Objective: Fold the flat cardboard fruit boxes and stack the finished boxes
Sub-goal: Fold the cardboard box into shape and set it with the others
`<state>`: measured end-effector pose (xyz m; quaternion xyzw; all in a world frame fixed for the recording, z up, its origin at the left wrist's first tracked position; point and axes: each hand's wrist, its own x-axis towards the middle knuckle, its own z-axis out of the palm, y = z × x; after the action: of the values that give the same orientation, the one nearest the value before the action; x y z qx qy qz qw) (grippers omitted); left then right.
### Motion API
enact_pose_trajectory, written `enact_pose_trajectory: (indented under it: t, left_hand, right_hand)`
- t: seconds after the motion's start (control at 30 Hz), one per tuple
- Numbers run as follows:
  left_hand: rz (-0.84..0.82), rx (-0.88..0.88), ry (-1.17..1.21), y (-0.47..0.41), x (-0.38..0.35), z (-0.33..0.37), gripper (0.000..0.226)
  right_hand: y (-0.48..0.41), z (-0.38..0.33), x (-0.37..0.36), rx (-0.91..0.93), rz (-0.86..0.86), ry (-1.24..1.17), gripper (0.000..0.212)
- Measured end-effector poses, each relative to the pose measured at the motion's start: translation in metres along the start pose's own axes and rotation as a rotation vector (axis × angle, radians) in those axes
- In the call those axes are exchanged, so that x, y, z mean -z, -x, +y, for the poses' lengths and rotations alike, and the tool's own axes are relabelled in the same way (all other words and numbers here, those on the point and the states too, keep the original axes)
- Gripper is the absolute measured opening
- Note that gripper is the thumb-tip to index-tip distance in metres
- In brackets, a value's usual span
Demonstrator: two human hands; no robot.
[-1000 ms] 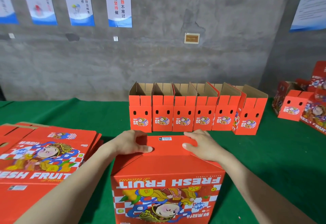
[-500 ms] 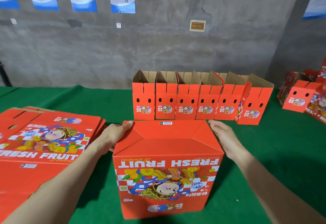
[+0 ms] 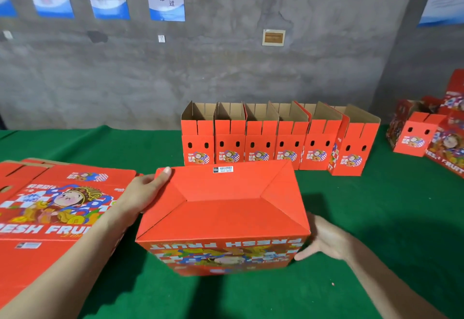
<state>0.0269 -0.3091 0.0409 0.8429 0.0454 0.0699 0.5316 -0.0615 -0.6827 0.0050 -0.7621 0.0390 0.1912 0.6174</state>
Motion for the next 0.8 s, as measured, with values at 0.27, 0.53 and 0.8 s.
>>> enact_pose_trajectory:
  t: [0.27, 0.53, 0.8]
  left_hand:
    - [0.001, -0.102, 0.402, 0.006, -0.002, -0.009, 0.028]
    - [-0.104, 0.052, 0.539, 0.001, -0.008, -0.034, 0.031]
    - [-0.083, 0.005, 0.333, 0.005, -0.013, -0.054, 0.033]
  right_hand:
    - [-0.008, 0.001, 0.013, 0.139, -0.025, -0.252, 0.051]
    - [-0.004, -0.016, -0.009, 0.198, 0.154, -0.297, 0.034]
    - [0.005, -0.025, -0.026, 0.285, 0.216, 0.055, 0.038]
